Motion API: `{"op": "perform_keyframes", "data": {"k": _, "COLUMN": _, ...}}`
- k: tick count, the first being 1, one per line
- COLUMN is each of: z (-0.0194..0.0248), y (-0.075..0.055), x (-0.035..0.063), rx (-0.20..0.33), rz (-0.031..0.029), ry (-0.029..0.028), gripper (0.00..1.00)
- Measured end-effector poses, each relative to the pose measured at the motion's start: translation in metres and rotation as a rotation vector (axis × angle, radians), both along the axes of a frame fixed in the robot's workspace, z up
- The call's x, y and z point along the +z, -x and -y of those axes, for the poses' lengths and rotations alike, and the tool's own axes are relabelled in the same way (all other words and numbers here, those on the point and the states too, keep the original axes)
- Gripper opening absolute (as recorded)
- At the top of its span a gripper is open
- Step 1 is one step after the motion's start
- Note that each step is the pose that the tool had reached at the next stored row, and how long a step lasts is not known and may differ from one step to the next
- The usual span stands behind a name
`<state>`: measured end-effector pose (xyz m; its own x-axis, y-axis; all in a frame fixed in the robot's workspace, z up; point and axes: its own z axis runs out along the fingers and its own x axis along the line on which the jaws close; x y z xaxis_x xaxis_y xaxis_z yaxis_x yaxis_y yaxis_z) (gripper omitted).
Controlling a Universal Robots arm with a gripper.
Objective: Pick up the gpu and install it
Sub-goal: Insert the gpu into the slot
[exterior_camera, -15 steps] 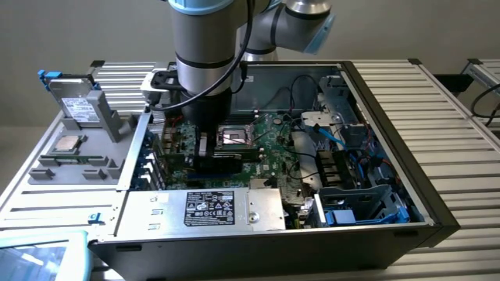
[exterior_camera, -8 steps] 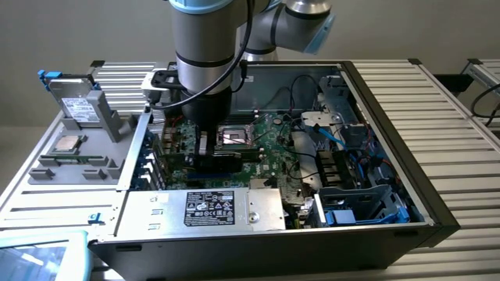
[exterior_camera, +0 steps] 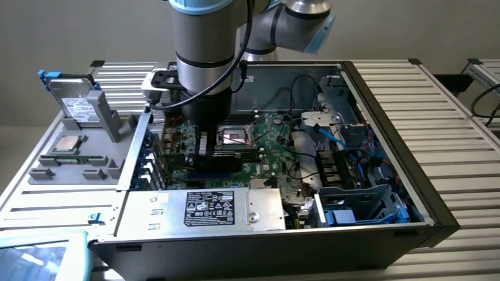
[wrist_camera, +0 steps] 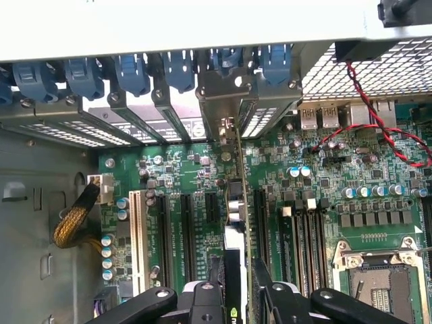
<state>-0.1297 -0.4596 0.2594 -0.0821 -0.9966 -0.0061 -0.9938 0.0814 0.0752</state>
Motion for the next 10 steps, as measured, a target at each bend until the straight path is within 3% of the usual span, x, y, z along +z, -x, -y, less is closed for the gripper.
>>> {"op": "perform_keyframes", "data": {"k": 10, "z": 0.0000, "y": 0.0000, "x": -0.0002, "rx": 0.000, "rz": -0.0001, "ry": -0.0001, "gripper": 0.27}}
